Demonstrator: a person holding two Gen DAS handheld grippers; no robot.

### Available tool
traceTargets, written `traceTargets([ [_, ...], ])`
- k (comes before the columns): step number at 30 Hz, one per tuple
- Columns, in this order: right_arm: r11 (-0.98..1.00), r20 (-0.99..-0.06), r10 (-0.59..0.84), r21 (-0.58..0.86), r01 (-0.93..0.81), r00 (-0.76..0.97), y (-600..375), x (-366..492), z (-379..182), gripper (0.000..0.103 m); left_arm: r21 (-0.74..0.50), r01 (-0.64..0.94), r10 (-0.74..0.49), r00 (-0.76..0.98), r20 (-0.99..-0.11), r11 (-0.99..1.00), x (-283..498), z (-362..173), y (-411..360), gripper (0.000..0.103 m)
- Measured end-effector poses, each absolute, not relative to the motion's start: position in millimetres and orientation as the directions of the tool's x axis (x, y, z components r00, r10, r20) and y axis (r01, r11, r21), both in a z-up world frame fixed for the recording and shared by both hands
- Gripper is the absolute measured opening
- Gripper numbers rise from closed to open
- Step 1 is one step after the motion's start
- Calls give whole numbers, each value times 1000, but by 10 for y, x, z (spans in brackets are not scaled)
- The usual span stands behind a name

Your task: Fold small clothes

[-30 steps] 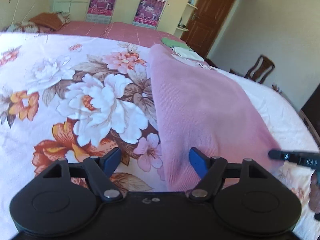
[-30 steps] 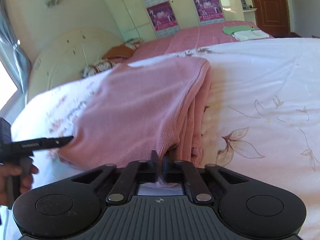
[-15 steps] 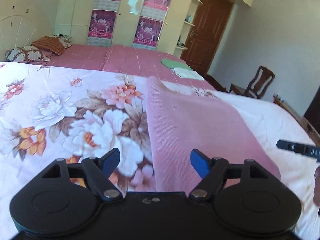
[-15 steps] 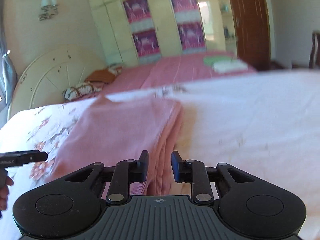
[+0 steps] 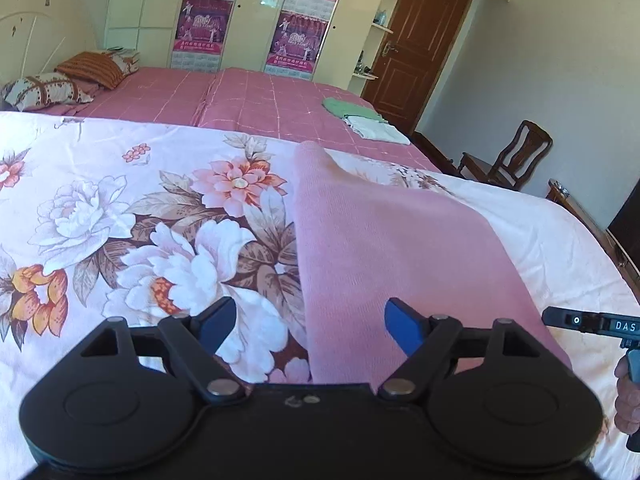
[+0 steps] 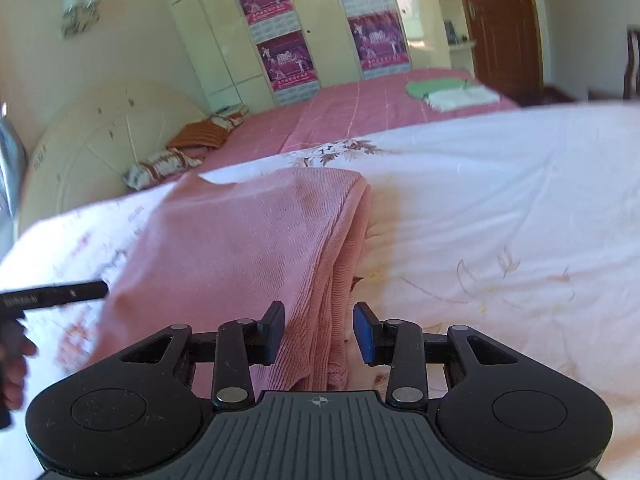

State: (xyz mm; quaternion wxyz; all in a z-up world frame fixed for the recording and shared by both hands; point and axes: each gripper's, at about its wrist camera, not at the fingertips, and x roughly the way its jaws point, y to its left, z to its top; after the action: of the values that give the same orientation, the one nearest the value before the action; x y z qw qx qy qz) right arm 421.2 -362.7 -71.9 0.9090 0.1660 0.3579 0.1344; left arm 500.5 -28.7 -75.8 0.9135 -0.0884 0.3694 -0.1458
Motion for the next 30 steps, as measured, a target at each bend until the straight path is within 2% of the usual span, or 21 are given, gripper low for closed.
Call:
traceTargets([
  [5, 818, -598, 464, 572, -58, 654, -3900, 4453, -856, 39, -380, 197, -414, 632, -655, 904, 5173, -820, -277, 88],
  [6, 799, -596, 483, 600, -44, 642, -3948, 4495, -894, 54, -393, 198, -425, 623, -657, 898, 5203, -839, -281, 87],
  [7, 785, -592, 498, 619, -39, 634, -3980, 4530, -924, 59, -402, 197, -432, 615, -660, 894, 5229, -861, -287, 84],
  [13, 761, -581, 545, 646, -66, 604, -3994, 4651, -927, 59, -467, 153, -467, 553, -690, 871, 5387, -1070, -331, 76],
  [15, 770, -588, 554, 632, -93, 590, -3930, 4701, -938, 59, -436, 158, -444, 559, -701, 886, 5411, -1066, -400, 75],
  [20, 850, -639, 488, 502, -158, 595, -3672, 4777, -878, 59, -365, 181, -400, 567, -720, 913, 5474, -999, -593, 62],
  [22, 872, -650, 467, 449, -193, 599, -3583, 4776, -886, 58, -355, 186, -395, 563, -726, 916, 5490, -981, -614, 62],
  [23, 876, -653, 464, 437, -201, 598, -3583, 4764, -887, 54, -338, 192, -385, 563, -731, 921, 5486, -963, -622, 64],
  [24, 870, -653, 477, 446, -210, 588, -3593, 4765, -895, 40, -308, 195, -363, 569, -738, 931, 5474, -940, -638, 72],
  [25, 850, -647, 508, 485, -206, 570, -3629, 4772, -912, 37, -264, 193, -327, 580, -746, 945, 5463, -917, -667, 84],
  [27, 819, -629, 547, 540, -196, 552, -3710, 4780, -947, 37, -243, 204, -317, 586, -746, 948, 5453, -922, -673, 84],
  [29, 794, -611, 576, 577, -192, 543, -3755, 4810, -996, 37, -281, 196, -342, 577, -742, 940, 5485, -952, -646, 79],
  [30, 780, -600, 590, 597, -188, 541, -3772, 4836, -1008, 38, -302, 201, -362, 574, -734, 932, 5494, -960, -640, 72],
])
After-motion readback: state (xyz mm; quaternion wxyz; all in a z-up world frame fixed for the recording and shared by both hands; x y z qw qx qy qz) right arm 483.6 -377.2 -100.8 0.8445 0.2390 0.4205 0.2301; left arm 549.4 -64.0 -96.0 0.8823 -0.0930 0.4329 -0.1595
